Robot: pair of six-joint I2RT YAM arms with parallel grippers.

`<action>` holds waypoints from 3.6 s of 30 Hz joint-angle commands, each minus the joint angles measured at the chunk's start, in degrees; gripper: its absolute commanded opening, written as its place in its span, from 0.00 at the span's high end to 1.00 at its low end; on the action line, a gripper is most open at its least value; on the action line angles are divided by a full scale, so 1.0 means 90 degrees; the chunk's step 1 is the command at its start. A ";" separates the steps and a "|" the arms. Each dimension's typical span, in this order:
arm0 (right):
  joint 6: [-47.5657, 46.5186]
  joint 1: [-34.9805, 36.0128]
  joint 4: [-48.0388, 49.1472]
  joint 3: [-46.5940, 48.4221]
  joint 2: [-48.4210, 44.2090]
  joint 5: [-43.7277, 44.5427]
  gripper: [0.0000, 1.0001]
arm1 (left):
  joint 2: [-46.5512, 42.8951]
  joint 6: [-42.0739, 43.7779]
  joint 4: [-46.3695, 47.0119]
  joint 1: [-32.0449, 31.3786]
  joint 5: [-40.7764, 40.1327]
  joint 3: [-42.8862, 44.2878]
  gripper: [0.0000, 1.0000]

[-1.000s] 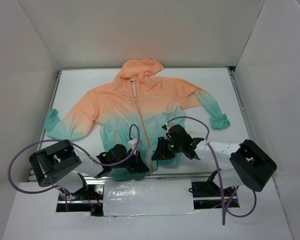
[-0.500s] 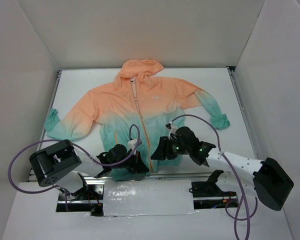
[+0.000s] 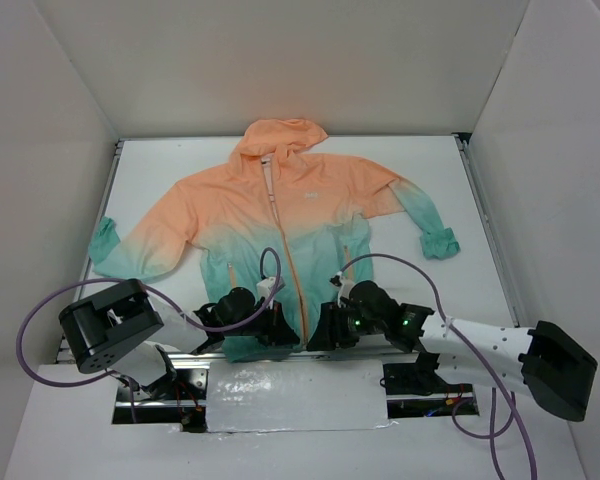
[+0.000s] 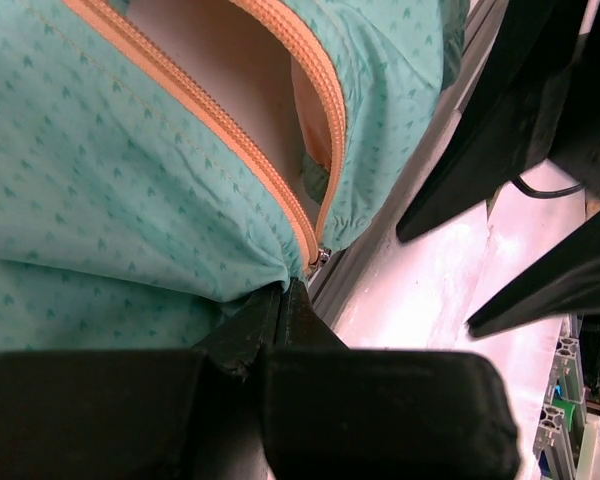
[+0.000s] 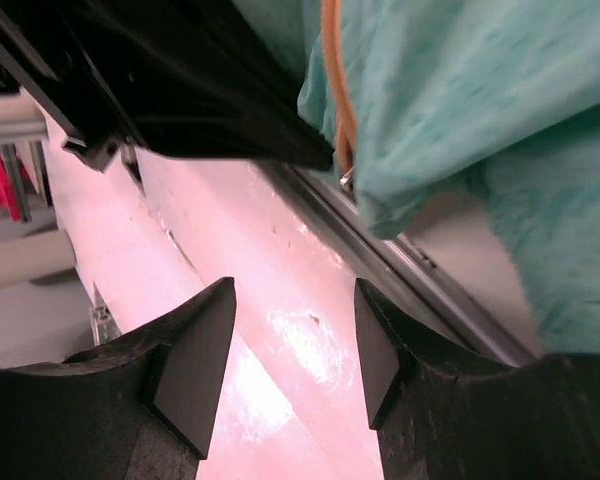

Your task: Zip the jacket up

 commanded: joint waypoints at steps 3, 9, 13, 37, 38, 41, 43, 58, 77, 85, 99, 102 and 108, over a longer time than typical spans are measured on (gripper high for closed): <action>0.0629 0.0633 0.0662 -0.0167 0.0286 0.0314 0.48 | 0.0098 -0.0094 0.0386 -0.0018 0.0168 0.0201 1.00; 0.1205 0.1014 0.1064 -0.0304 0.0590 0.1083 0.57 | 0.0127 -0.0114 0.0474 -0.0018 0.0256 0.0192 1.00; 0.1587 0.1112 0.1005 -0.0353 0.0512 0.1856 0.57 | 0.0127 -0.0152 0.0552 -0.0018 0.0275 0.0172 1.00; 0.1958 0.1434 0.0829 -0.0362 0.0210 0.2521 0.52 | 0.0127 -0.0485 0.0933 -0.0009 0.0598 0.0367 1.00; 0.1978 0.1435 0.0849 -0.0392 0.0161 0.2531 0.52 | 0.0137 -0.0504 0.0952 -0.0008 0.0607 0.0387 1.00; 0.2105 0.1444 0.1014 -0.0538 -0.0103 0.2580 0.52 | 0.0127 -0.0504 0.0923 -0.0008 0.0617 0.0445 1.00; 0.2164 0.1454 0.1006 -0.0617 -0.0172 0.2628 0.53 | 0.0098 -0.0514 0.0904 -0.0008 0.0627 0.0494 1.00; 0.2700 0.1444 0.1277 -0.1085 -0.0757 0.2755 0.51 | -0.0088 -0.0553 0.0767 -0.0018 0.0510 0.0494 1.00; 0.3169 0.1464 0.1962 -0.1447 -0.1060 0.2999 0.63 | 0.0010 -0.0612 0.0914 -0.0009 0.0588 0.0485 1.00; 0.3706 0.1678 0.1445 -0.1632 -0.1567 0.3429 0.63 | 0.0000 -0.0592 0.0884 -0.0008 0.0549 0.0494 1.00; 0.4322 0.2313 0.0908 -0.1554 -0.1627 0.4210 0.64 | -0.0039 -0.0573 0.0816 -0.0009 0.0510 0.0504 1.00; 0.4371 0.2362 0.0820 -0.1545 -0.1685 0.4298 0.66 | -0.0010 -0.0582 0.0845 -0.0008 0.0529 0.0495 1.00; 0.4556 0.2499 0.0595 -0.1564 -0.1822 0.4581 0.69 | 0.0049 -0.0592 0.0904 -0.0009 0.0568 0.0514 1.00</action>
